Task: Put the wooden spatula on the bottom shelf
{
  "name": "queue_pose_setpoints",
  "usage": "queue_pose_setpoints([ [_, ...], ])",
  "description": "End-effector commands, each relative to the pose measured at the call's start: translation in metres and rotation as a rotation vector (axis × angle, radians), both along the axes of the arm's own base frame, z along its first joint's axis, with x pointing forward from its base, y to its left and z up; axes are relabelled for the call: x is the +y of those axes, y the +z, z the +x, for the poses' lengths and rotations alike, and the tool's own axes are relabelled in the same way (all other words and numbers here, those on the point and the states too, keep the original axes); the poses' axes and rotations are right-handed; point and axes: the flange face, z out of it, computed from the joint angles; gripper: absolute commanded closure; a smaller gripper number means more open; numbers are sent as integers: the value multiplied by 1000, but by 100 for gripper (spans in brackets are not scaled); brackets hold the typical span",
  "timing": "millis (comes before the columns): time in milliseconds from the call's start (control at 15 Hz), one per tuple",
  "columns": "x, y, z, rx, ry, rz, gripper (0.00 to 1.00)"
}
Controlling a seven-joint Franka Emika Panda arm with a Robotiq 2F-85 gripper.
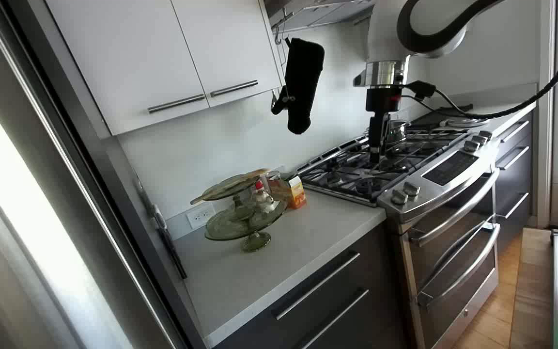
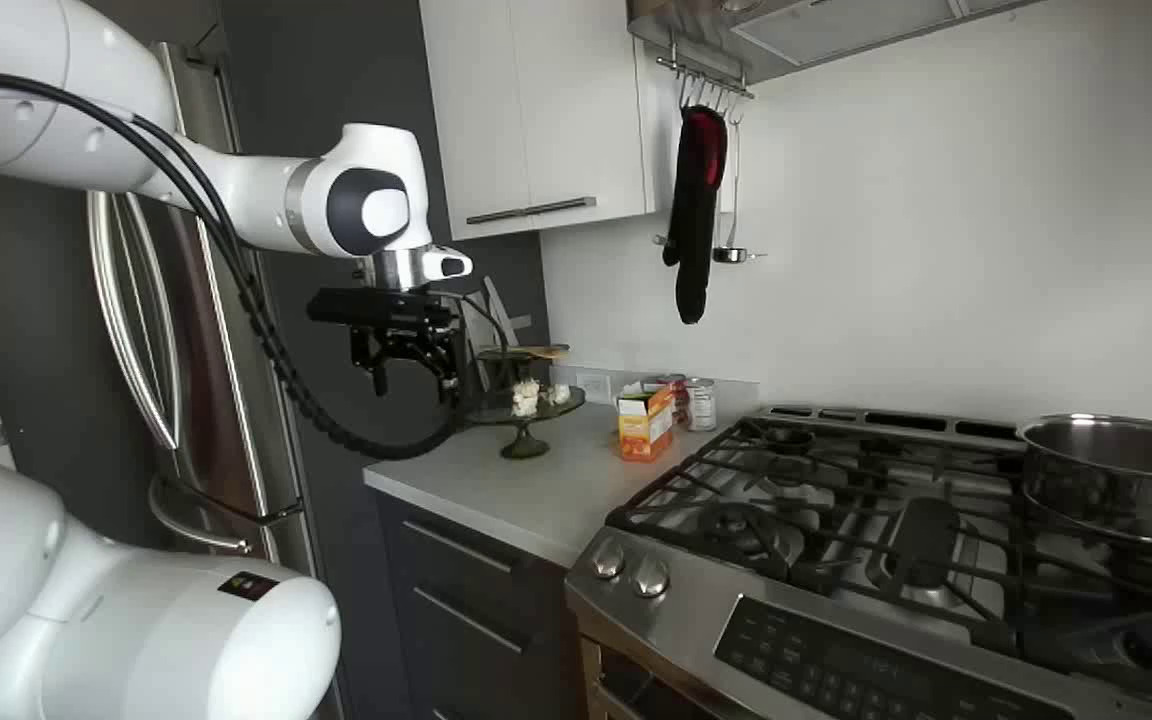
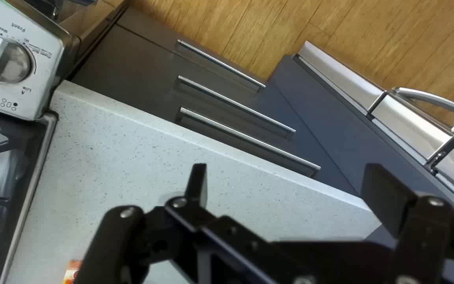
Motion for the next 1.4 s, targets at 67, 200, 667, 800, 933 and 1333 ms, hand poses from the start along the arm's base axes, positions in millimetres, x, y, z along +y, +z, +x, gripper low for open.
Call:
queue_pose_setpoints([
  [67, 0, 0, 0, 0, 0, 0, 0],
  [200, 0, 0, 0, 0, 0, 0, 0],
  [667, -2, 6, 12, -33, 20, 75, 0],
  [800, -10, 17, 34, -109, -5, 180, 0],
  [933, -26, 23, 57, -187, -19, 269, 0],
  [1333, -44, 2, 120, -304, -15, 575, 0],
])
